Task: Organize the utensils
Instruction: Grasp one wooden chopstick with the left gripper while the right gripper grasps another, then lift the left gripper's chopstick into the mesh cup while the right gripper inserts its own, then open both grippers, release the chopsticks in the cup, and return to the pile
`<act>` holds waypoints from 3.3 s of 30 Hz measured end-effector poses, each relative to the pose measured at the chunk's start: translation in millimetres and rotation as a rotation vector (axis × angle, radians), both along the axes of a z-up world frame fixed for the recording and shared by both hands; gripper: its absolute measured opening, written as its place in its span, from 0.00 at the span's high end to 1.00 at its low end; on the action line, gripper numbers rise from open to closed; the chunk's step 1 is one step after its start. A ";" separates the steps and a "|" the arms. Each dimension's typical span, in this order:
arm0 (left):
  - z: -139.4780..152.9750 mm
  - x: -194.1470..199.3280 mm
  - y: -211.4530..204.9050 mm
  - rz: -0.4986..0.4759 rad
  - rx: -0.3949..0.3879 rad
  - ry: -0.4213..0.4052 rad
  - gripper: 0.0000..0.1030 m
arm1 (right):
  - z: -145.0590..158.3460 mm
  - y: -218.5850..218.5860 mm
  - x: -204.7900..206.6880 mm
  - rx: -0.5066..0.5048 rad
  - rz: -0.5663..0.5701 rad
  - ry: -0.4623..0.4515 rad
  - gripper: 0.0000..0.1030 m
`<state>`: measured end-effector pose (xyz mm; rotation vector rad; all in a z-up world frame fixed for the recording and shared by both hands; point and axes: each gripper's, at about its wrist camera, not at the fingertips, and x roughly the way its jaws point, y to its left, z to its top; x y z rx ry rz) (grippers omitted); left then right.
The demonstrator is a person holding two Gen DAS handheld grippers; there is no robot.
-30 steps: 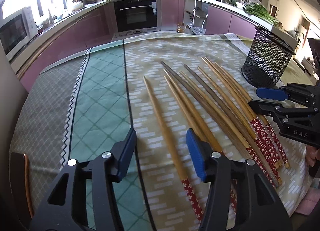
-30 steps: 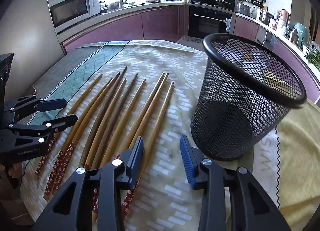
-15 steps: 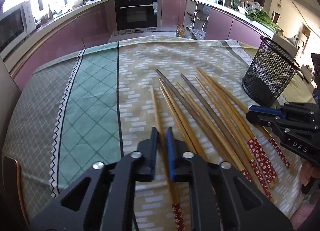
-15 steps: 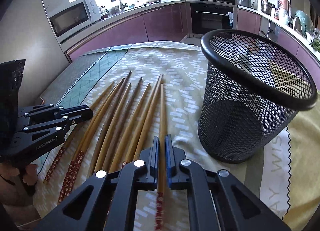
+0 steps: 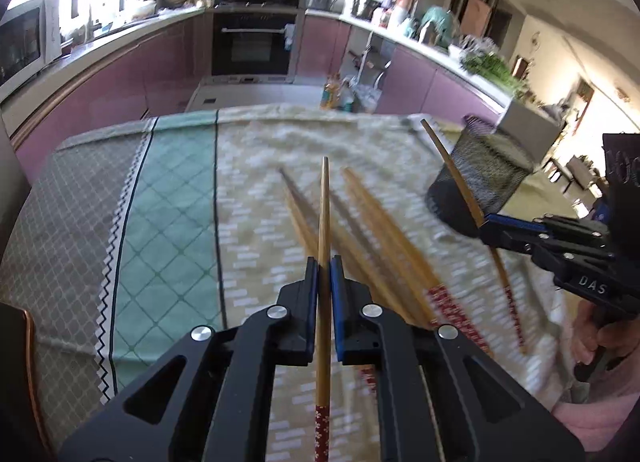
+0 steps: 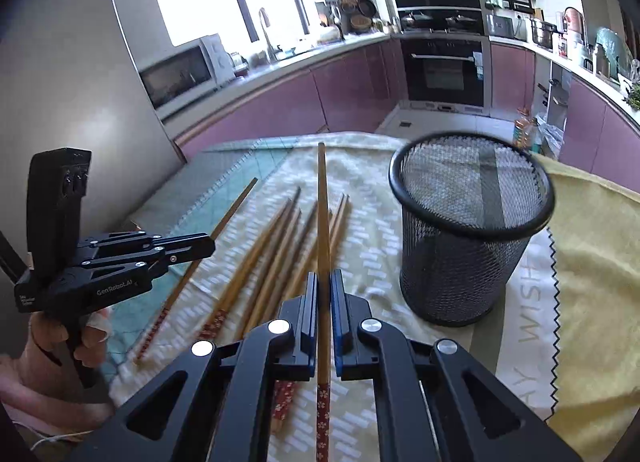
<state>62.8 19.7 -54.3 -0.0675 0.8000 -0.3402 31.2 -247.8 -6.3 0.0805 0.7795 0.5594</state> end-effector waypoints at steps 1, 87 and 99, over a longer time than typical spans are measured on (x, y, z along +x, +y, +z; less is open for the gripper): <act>6.9 -2.0 -0.3 -0.010 -0.016 -0.016 0.93 | 6.2 -3.5 -3.1 0.004 -0.003 -0.022 0.95; -23.6 9.9 -6.5 0.003 0.043 0.084 0.42 | -36.1 19.2 12.4 -0.070 0.090 0.060 0.61; -28.5 9.4 -3.3 0.005 0.051 0.102 0.55 | -46.9 23.9 18.4 -0.108 0.051 0.097 0.78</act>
